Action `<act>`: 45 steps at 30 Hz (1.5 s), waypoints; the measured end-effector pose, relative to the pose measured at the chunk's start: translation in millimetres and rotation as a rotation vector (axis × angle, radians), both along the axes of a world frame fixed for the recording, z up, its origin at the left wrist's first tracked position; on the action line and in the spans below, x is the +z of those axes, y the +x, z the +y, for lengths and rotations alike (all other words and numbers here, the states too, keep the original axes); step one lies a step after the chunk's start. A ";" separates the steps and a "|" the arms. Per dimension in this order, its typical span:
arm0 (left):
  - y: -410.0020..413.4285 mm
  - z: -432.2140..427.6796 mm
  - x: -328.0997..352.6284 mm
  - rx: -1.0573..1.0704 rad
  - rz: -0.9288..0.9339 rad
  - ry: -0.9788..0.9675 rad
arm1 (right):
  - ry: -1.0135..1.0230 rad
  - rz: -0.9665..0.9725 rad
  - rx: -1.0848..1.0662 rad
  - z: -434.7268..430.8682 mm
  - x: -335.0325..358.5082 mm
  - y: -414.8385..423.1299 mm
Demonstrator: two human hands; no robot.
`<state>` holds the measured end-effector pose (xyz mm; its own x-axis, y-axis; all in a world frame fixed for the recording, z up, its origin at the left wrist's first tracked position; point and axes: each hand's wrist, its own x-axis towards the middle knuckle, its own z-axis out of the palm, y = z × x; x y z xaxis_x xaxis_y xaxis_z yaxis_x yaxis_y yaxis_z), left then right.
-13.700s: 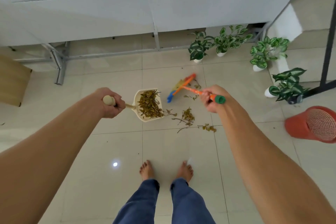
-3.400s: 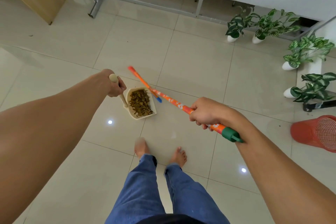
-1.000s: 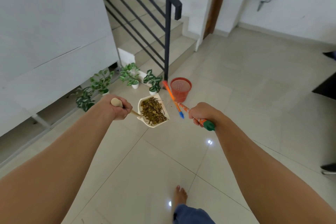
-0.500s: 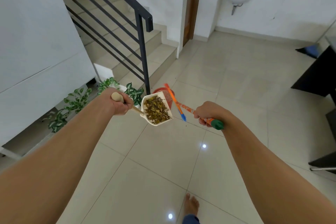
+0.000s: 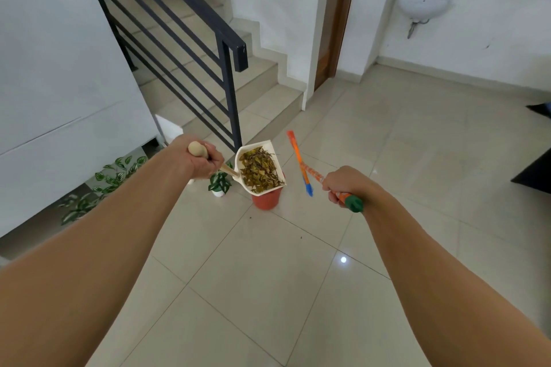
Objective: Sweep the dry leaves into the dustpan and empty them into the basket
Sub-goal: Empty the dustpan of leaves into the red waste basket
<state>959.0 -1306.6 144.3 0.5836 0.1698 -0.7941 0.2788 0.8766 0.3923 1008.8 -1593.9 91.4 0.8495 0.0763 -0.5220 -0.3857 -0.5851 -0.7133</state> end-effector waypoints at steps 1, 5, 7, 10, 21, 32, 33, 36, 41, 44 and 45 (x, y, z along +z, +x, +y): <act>9.6 -2.4 -1.5 0.000 0.000 0.005 | 0.021 0.000 -0.007 -1.4 -1.9 8.1; 43.8 -3.7 -10.3 -0.005 0.016 0.040 | 0.063 0.030 -0.016 -0.8 -11.1 38.7; 58.5 -3.1 -16.6 -0.020 0.027 0.060 | 0.067 0.037 -0.014 0.7 -16.9 53.5; 76.3 -1.4 -27.0 -0.058 0.048 0.107 | 0.056 0.032 -0.005 5.2 -26.2 75.1; 120.3 -0.1 -66.0 -0.305 0.095 0.293 | 0.108 0.073 -0.057 25.6 -57.2 137.1; 154.6 -50.5 -110.6 -0.401 0.186 0.479 | 0.288 0.179 -0.074 11.5 -68.1 182.7; 158.6 -55.3 -114.3 -0.408 0.193 0.488 | 0.290 0.188 -0.067 7.7 -69.0 186.6; 169.9 -68.7 -123.9 -0.399 0.214 0.506 | 0.265 0.190 -0.026 -3.0 -73.8 198.3; 184.6 -89.3 -131.4 -0.408 0.233 0.553 | 0.243 0.191 0.030 -14.3 -78.2 218.0; 190.4 -95.0 -133.1 -0.410 0.238 0.583 | 0.256 0.216 0.038 -19.9 -76.6 226.5; 191.8 -96.5 -132.4 -0.410 0.242 0.588 | 0.263 0.233 0.034 -21.9 -75.4 229.0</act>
<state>1150.9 -1403.1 11.9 0.5118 0.4117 -0.7540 0.6755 0.3494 0.6493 1237.8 -1615.8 15.9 0.7048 0.2596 -0.6602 -0.5394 -0.4083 -0.7364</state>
